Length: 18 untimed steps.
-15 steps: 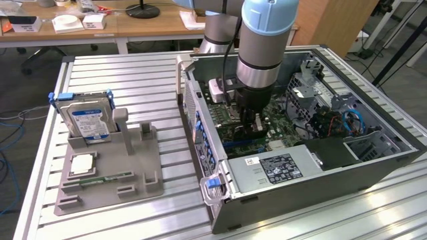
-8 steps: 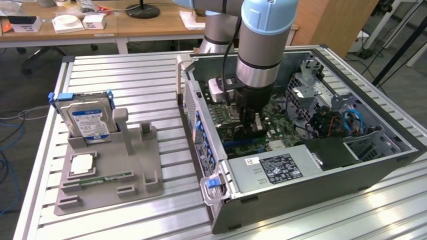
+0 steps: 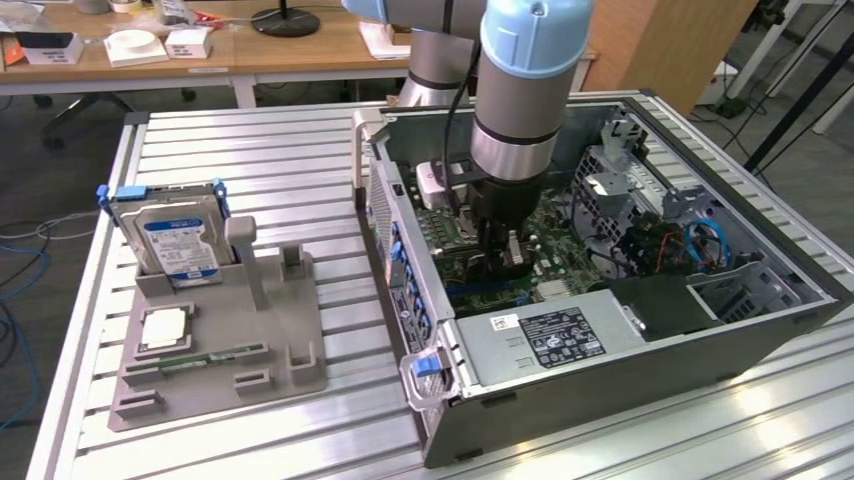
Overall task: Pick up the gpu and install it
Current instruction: 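Insert the gpu into the slot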
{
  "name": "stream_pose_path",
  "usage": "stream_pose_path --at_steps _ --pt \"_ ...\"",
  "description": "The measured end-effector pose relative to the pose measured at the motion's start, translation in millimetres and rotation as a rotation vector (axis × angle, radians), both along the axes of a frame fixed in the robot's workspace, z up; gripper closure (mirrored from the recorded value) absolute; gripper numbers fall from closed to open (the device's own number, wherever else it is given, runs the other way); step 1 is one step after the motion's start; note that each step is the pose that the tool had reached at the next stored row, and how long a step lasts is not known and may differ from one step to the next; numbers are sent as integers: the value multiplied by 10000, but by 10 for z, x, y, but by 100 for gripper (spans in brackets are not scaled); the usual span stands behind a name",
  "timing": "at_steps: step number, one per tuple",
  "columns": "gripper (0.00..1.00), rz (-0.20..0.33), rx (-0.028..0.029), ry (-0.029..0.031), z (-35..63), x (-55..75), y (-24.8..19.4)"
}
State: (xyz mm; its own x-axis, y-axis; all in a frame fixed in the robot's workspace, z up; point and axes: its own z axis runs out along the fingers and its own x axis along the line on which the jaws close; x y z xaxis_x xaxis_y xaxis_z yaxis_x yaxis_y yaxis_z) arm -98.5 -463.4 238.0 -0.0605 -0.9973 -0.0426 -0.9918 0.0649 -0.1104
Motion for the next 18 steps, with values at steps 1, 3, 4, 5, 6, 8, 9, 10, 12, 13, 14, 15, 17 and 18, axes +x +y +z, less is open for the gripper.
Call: stream_pose_path --at_steps 1,3,4,5,6,8,9,10,12,13,14,15,17,18 --pt "74 0 5 -2 -3 0 0" --pt "74 0 9 -4 -4 0 2" --pt "74 0 10 -4 -4 1 2" --pt "74 0 10 -4 -4 0 2" --pt "74 1 10 -4 -4 1 2" --pt "74 0 11 -5 -5 1 1" --pt "74 0 11 -5 -5 0 2" --pt "74 0 11 -4 -4 1 2" --pt "74 -1 25 -6 12 1 4" --pt "74 -1 28 -7 13 1 4" --pt "74 -1 24 -5 16 1 4" --pt "74 0 19 -1 19 1 1" --pt "74 -1 13 1 19 3 -4" --pt "74 -2 2 0 20 3 -7"
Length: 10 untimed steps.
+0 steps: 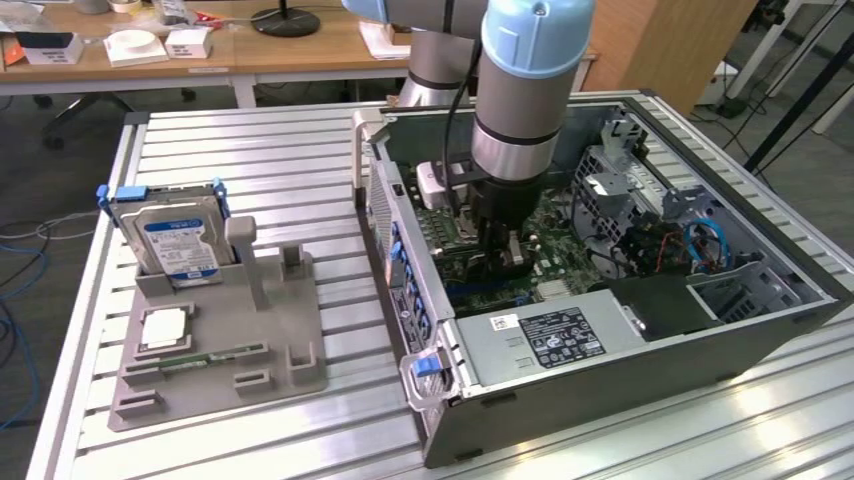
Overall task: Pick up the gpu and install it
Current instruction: 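Insert the gpu into the slot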
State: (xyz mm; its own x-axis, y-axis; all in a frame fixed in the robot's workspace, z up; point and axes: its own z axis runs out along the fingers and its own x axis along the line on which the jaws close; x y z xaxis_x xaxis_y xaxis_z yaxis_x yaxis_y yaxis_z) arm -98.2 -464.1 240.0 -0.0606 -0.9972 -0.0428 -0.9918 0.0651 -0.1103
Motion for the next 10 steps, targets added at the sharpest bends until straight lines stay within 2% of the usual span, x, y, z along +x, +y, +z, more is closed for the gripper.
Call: stream_pose_path --at_steps 6,10 --pt "74 2 -8 4 0 2 -9" --pt "74 2 -12 6 -35 2 -10"
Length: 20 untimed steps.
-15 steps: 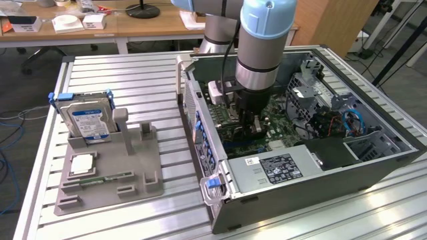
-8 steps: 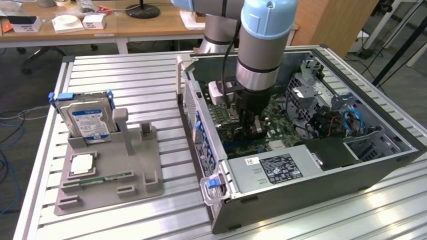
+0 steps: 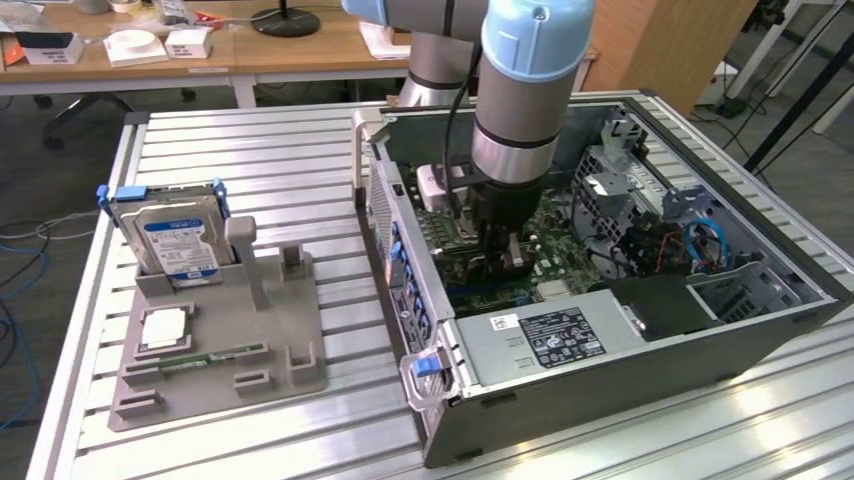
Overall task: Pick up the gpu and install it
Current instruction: 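Insert the gpu into the slot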
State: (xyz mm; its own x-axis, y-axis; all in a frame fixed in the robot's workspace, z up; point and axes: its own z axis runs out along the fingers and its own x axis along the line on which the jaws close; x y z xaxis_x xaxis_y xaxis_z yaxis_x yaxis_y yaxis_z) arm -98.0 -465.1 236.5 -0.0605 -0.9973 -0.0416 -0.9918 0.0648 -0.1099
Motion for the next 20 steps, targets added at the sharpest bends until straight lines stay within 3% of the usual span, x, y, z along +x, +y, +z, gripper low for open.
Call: stream_pose_path --at_steps 20 --pt "74 1 2 -1 -48 -18 0"
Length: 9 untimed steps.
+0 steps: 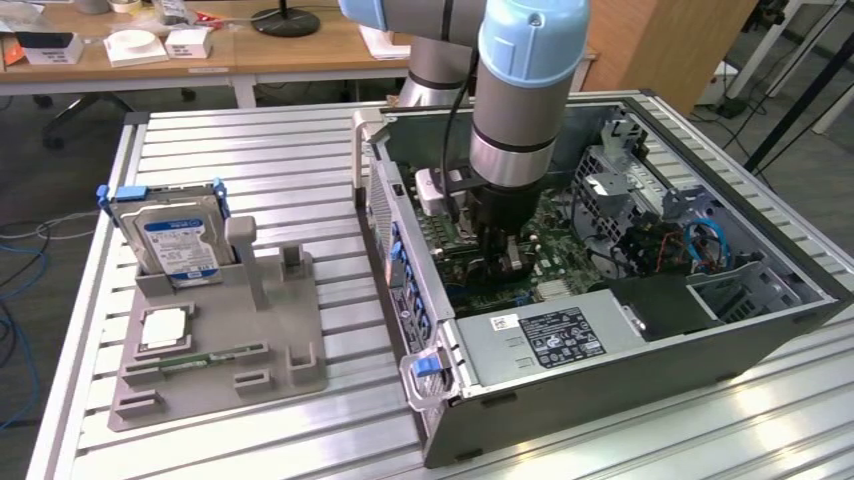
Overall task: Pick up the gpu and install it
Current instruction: 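Insert the gpu into the slot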
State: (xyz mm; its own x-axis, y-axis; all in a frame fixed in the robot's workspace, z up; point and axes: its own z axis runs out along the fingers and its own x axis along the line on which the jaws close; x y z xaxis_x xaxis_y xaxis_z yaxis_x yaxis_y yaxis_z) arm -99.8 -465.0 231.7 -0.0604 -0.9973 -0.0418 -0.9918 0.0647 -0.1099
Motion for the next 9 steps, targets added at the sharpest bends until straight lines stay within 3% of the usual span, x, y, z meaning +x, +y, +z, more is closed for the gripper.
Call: stream_pose_path --at_steps 3,9 --pt "73 -7 17 2 -6 -3 1" --pt "56 -1 1 -1 0 0 0"
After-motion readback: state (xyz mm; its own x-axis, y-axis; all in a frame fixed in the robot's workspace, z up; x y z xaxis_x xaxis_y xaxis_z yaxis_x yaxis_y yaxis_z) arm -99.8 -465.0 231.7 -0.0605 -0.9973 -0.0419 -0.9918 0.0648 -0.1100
